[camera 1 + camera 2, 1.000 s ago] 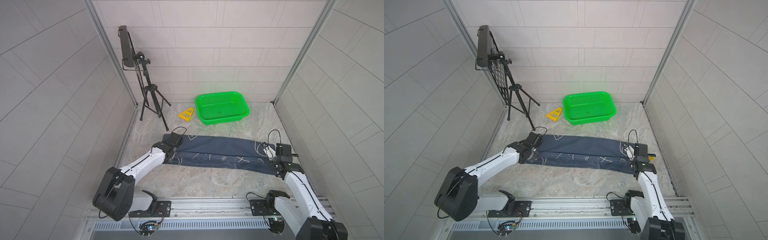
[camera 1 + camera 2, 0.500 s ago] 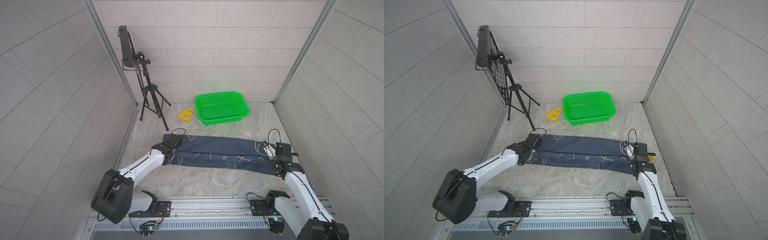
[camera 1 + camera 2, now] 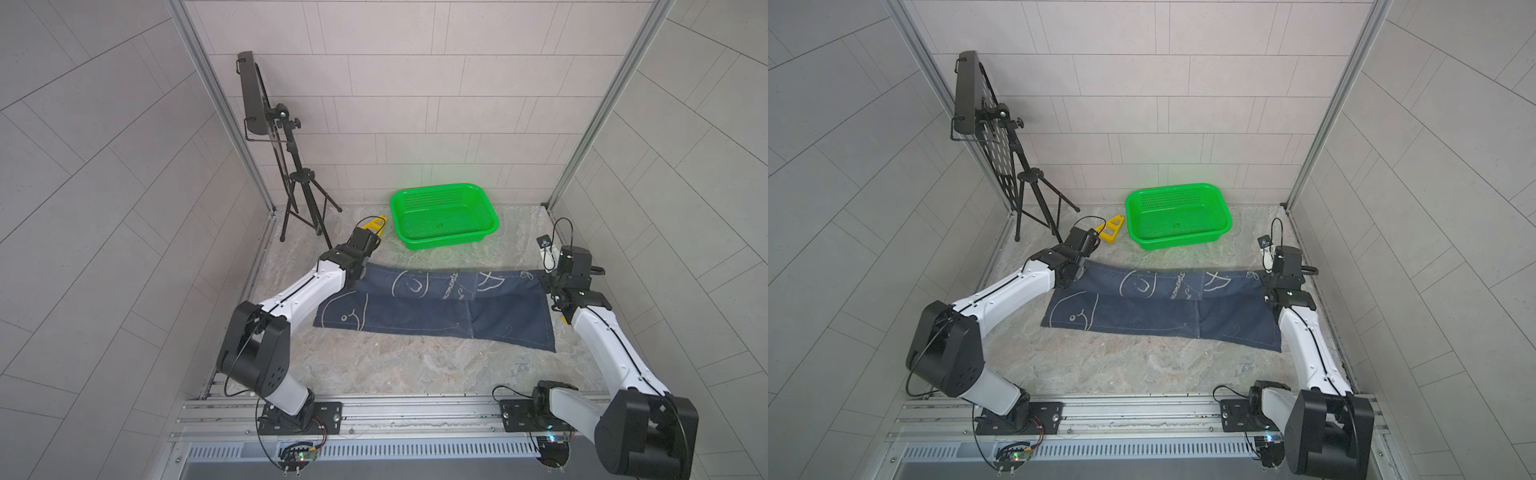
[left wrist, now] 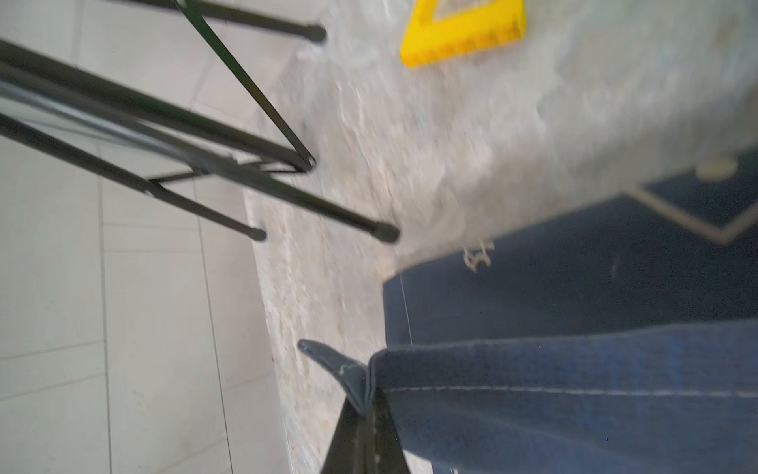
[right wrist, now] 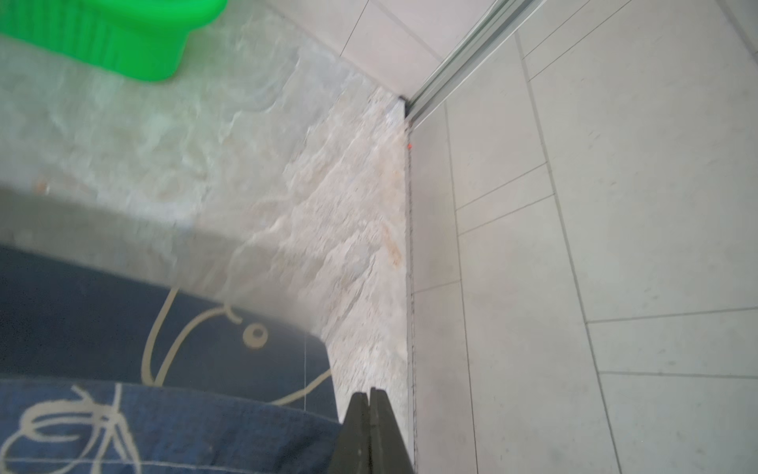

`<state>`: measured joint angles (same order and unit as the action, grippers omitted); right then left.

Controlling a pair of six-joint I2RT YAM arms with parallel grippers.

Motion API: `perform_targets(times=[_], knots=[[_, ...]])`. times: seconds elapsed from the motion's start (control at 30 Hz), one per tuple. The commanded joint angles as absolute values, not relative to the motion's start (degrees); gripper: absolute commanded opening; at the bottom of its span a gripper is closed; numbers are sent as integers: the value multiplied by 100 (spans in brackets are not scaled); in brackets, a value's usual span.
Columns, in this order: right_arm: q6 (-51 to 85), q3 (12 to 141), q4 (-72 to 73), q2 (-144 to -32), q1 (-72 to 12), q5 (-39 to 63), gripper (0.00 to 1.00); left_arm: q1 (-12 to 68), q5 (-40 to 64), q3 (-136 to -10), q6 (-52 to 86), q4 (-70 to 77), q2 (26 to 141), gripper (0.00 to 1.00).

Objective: Roll up the pillowcase
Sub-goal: Fold the pillowcase at the center of the board.

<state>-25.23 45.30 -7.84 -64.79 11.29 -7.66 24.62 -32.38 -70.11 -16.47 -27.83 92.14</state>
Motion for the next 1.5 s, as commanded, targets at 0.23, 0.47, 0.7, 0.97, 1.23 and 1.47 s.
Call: perform_targets(times=[0.23, 0.47, 0.7, 0.97, 1.23, 1.47], knots=[[-1713, 5687, 774, -7963, 1343, -499, 2, 2115, -3567, -8954, -2303, -2119, 10300, 0], [-1622, 6021, 949, -8445, 1475, -140, 2, 1889, -3344, -9146, -2421, -1947, 10547, 0], [-1651, 5355, 652, -7807, 1643, 178, 2, 1819, -3260, -8365, -2518, -1884, 10085, 0], [-2165, 3968, 303, -6742, 1671, 132, 2, 1731, -3019, -7019, -2275, -2214, 9145, 0], [-2861, 3009, 43, -6015, 1547, -209, 2, 1800, -2597, -5442, -2322, -2407, 8225, 0], [-3125, 2610, -859, -5089, 1478, -565, 2, 2137, -2484, -4885, -2453, -2776, 7725, 0]])
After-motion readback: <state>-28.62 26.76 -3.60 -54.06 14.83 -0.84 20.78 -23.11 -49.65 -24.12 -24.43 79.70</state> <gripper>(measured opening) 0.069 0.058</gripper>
